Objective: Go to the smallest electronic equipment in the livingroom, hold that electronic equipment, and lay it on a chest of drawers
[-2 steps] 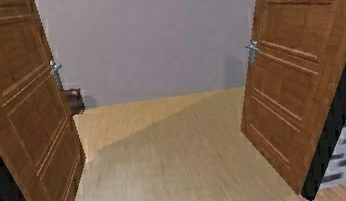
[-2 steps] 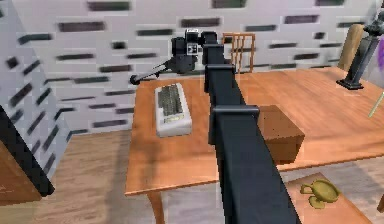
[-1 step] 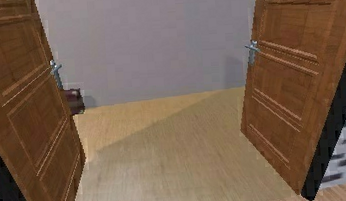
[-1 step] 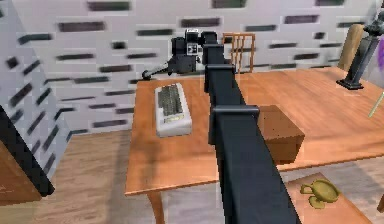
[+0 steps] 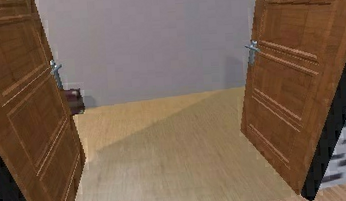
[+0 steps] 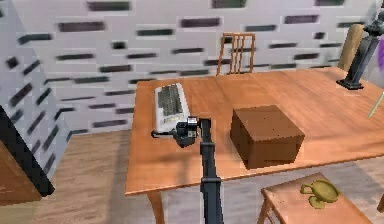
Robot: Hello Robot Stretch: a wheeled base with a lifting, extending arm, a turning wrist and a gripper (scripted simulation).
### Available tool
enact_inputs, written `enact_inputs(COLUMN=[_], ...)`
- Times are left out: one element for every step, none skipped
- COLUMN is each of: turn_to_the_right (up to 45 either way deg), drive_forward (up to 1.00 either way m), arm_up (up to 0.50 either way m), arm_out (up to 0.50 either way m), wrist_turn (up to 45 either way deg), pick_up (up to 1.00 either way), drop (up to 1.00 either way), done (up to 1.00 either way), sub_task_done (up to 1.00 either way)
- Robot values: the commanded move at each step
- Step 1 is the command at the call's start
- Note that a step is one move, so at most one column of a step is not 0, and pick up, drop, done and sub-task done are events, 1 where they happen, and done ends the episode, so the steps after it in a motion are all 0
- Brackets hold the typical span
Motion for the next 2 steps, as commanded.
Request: enact_inputs(turn_to_the_right=[0.0, 0.0], drive_forward=[0.0, 0.0], arm_up=[0.0, 0.1], arm_out=[0.0, 0.0], wrist_turn=[0.0, 0.0], pick_up=[1.0, 0.0], drop=[0.0, 0.0], done=[0.0, 0.0], sub_task_done=[0.0, 0.0])
